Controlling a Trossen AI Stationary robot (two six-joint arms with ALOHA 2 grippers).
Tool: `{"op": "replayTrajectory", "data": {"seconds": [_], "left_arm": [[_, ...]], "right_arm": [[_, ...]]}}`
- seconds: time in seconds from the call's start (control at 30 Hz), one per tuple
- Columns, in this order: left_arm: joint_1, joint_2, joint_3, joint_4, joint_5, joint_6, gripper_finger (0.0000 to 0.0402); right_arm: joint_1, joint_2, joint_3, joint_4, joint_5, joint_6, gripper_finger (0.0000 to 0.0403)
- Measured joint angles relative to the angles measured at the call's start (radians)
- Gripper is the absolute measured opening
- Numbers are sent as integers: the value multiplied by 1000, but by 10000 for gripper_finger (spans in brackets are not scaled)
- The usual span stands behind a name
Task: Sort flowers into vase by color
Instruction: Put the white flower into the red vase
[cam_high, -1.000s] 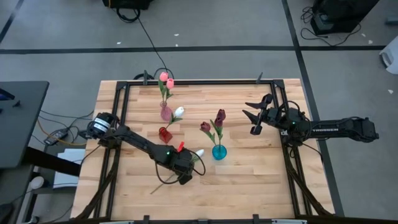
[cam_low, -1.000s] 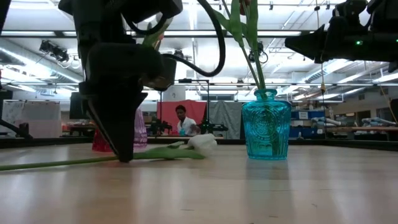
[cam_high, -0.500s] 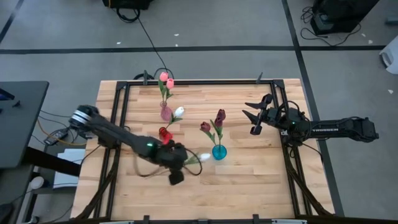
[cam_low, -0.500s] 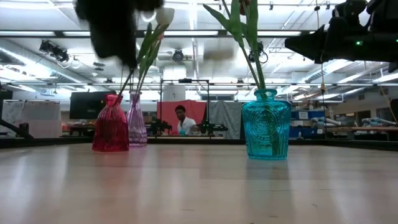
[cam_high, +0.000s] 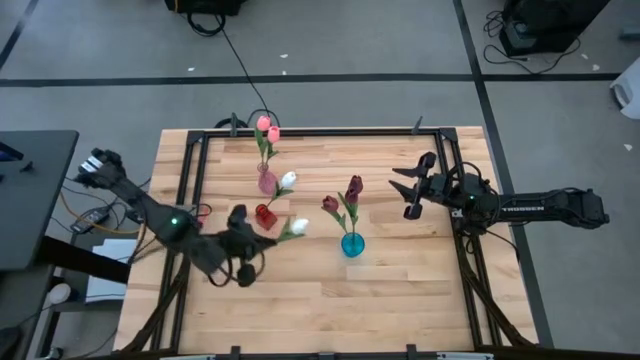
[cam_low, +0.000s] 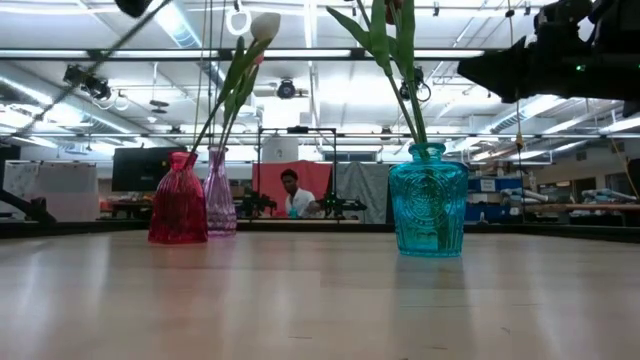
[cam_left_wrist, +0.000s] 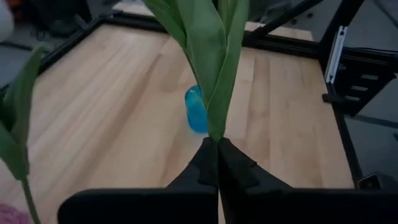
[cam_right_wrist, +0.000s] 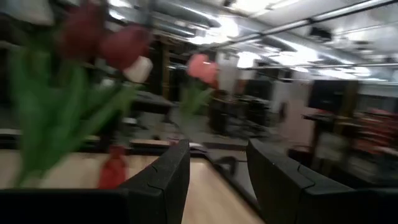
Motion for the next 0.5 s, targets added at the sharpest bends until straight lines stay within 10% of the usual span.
{"op": "replayTrajectory", "data": {"seconds": [0.2,0.5], "left_arm": [[93,-216,-231,227,58,220,0],[147,-615,-496,396,220,579,0]], "right_arm": [[0,15,0,15,-131,24,169],[0,14,0,-34,-21,138,169]]}}
